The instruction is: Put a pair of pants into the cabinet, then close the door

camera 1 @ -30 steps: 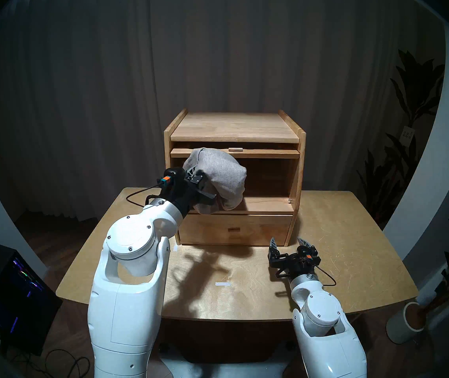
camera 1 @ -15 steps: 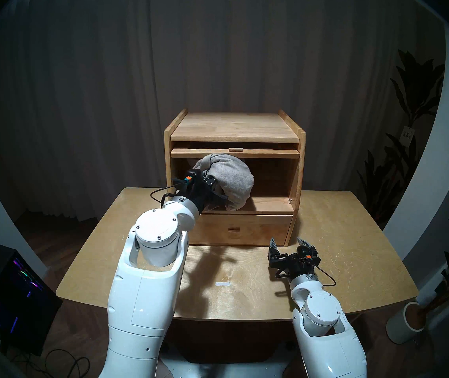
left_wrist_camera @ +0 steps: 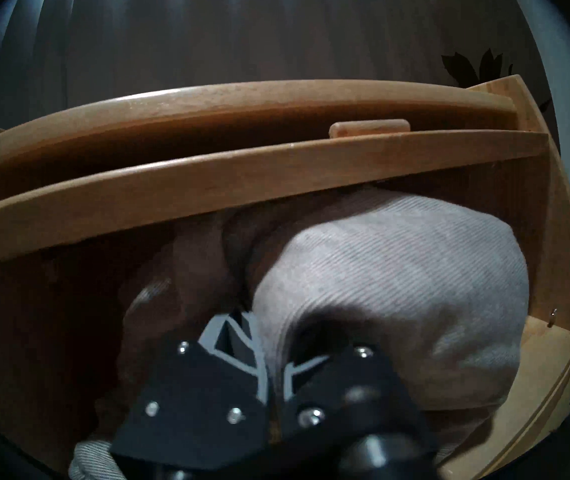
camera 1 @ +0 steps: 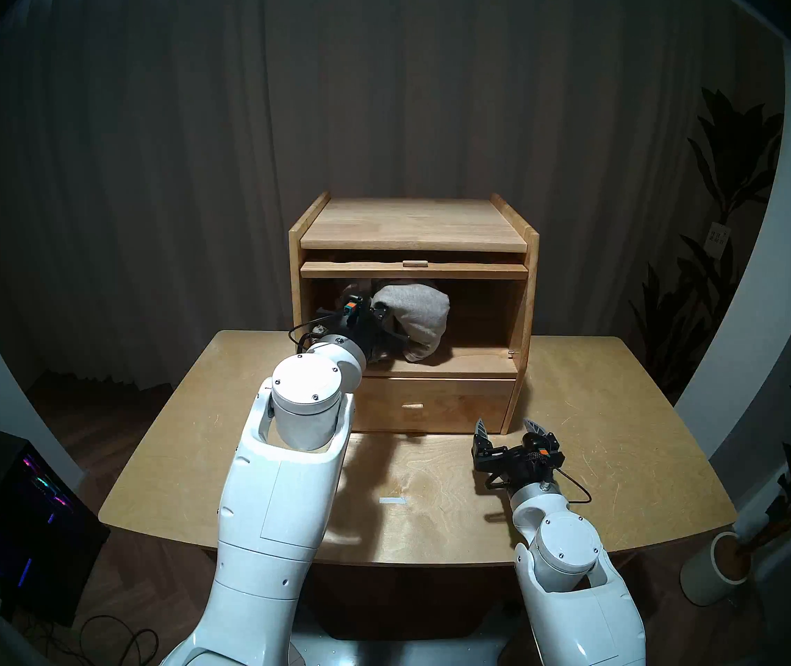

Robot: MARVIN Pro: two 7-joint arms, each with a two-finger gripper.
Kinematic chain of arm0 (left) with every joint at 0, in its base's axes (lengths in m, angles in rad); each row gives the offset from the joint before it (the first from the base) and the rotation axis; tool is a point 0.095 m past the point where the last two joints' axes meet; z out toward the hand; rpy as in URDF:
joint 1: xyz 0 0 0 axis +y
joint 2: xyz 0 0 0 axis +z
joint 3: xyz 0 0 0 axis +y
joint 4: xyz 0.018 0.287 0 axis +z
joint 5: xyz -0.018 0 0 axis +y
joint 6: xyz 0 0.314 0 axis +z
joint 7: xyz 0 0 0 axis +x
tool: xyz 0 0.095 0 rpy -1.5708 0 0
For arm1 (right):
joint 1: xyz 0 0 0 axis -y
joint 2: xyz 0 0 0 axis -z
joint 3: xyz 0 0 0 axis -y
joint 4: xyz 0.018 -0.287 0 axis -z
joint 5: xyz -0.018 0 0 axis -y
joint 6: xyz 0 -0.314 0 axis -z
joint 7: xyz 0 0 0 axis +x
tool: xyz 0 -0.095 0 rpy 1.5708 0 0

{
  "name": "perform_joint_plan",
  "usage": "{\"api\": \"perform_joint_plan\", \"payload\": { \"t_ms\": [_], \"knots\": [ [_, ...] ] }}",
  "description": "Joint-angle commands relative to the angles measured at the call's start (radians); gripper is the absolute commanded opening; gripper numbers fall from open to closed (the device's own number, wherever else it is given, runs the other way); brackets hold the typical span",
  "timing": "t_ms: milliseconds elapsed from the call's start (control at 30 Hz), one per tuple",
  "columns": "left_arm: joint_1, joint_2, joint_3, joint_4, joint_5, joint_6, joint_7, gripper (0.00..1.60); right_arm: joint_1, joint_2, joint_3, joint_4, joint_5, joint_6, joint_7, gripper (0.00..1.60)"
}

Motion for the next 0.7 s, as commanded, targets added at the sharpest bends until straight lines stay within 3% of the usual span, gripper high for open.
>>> {"api": "perform_joint_plan", "payload": {
  "t_ms": [0,167,200,233,333,667],
  "knots": [
    [-0.119,-0.046,0.007,0.048,0.028,-0.005,0.058,0.0,0.008,0.0,0.0,-0.022,0.0,-0.007,0.0,1.6],
    [-0.176,-0.079,0.012,0.119,0.046,-0.001,0.098,0.0,0.008,0.0,0.0,-0.023,0.0,-0.007,0.0,1.6],
    [-0.144,-0.065,0.017,0.105,0.044,-0.012,0.106,0.0,0.008,0.0,0.0,-0.023,0.0,-0.007,0.0,1.6],
    [-0.184,-0.087,0.016,0.138,0.053,-0.005,0.116,0.0,0.008,0.0,0.0,-0.023,0.0,-0.008,0.0,1.6],
    [-0.187,-0.091,0.023,0.155,0.06,-0.016,0.142,0.0,0.008,0.0,0.0,-0.024,0.0,-0.008,0.0,1.6],
    [-0.277,-0.161,0.019,0.329,0.089,-0.056,0.258,0.0,0.005,0.0,0.0,-0.034,0.0,-0.01,0.0,1.6]
  ]
}}
